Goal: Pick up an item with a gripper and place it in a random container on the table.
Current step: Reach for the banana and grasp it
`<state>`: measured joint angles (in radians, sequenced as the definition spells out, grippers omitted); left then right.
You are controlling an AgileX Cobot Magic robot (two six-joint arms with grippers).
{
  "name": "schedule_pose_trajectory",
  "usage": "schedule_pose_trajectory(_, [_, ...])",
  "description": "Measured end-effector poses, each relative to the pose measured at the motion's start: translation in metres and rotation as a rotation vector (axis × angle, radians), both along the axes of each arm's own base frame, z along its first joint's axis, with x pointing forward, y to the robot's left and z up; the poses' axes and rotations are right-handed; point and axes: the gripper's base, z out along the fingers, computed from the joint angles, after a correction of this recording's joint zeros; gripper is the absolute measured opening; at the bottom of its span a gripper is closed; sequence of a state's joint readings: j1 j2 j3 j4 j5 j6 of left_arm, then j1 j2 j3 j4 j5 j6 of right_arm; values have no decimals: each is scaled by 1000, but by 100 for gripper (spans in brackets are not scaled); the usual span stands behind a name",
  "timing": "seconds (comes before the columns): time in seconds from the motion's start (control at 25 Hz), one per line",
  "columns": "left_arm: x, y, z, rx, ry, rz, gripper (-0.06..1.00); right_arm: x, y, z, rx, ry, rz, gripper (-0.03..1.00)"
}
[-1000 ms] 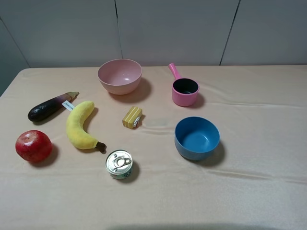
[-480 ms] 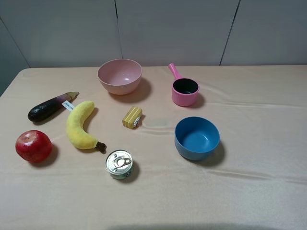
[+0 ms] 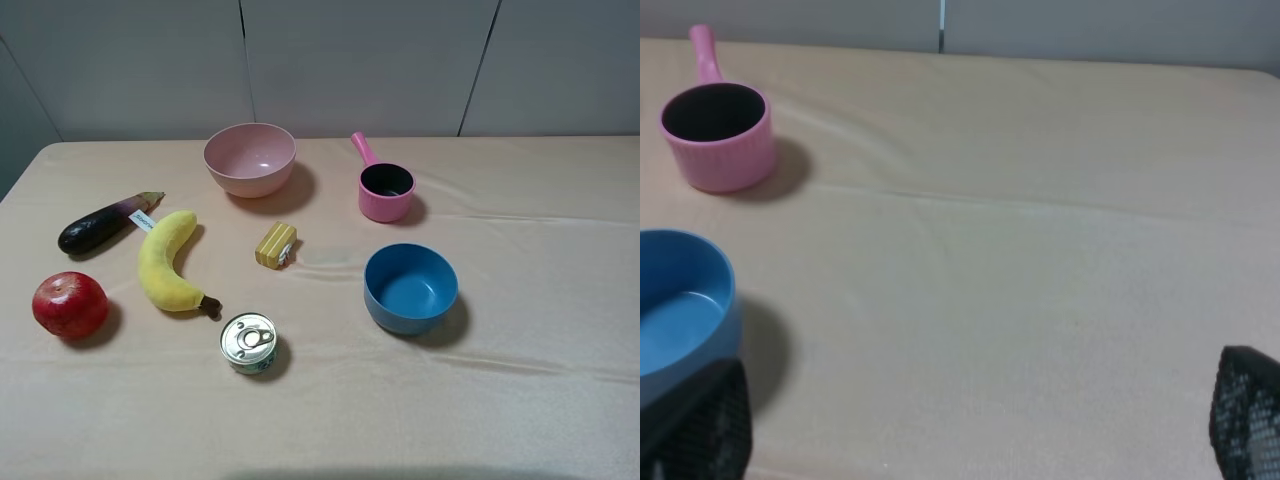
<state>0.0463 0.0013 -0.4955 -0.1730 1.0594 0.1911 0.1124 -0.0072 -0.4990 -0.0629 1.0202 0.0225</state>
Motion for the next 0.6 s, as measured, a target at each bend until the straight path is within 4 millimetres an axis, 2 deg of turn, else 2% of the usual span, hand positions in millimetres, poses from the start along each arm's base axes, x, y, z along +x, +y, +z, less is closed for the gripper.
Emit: schedule_pose_trajectory(0.6, [0,0,0,0,0,0,99,0,0,0,0,0,0,69])
